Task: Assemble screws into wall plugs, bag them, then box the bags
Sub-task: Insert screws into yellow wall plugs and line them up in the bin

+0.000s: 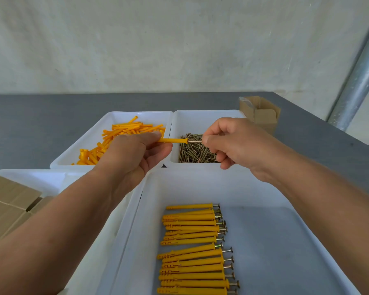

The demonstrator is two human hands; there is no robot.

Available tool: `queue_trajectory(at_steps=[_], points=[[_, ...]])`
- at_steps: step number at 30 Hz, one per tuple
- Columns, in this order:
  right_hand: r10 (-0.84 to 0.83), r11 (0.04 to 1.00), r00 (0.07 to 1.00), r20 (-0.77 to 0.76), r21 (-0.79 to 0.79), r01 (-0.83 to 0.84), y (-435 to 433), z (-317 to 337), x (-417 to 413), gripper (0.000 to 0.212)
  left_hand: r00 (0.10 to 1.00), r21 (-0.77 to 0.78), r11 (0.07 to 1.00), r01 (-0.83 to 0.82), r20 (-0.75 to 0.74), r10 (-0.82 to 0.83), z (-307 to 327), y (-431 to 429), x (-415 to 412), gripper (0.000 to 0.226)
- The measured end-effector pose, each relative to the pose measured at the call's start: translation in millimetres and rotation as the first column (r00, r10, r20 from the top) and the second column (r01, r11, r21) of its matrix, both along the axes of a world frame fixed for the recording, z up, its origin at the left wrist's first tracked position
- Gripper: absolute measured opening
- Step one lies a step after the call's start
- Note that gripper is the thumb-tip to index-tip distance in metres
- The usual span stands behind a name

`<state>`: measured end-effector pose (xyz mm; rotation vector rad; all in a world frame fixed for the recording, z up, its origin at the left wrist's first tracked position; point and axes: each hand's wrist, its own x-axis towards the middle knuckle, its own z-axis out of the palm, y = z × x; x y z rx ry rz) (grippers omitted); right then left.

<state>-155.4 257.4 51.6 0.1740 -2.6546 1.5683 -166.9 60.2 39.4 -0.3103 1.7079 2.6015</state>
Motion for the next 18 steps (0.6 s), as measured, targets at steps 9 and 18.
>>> queue_trajectory(at_steps=[9,18], points=[[0.092,0.994,0.993,0.079,0.058,-0.097,-2.6,0.5,4.8,0.011,0.994,-0.122,0.987,0.102,-0.026,-0.106,0.2,5.4,4.1,0.007],[0.217,0.940,0.964,0.154,0.235,-0.249,-1.9,2.7,10.2,0.008,0.983,-0.273,0.950,0.155,-0.049,-0.174,0.6,5.5,5.7,0.010]])
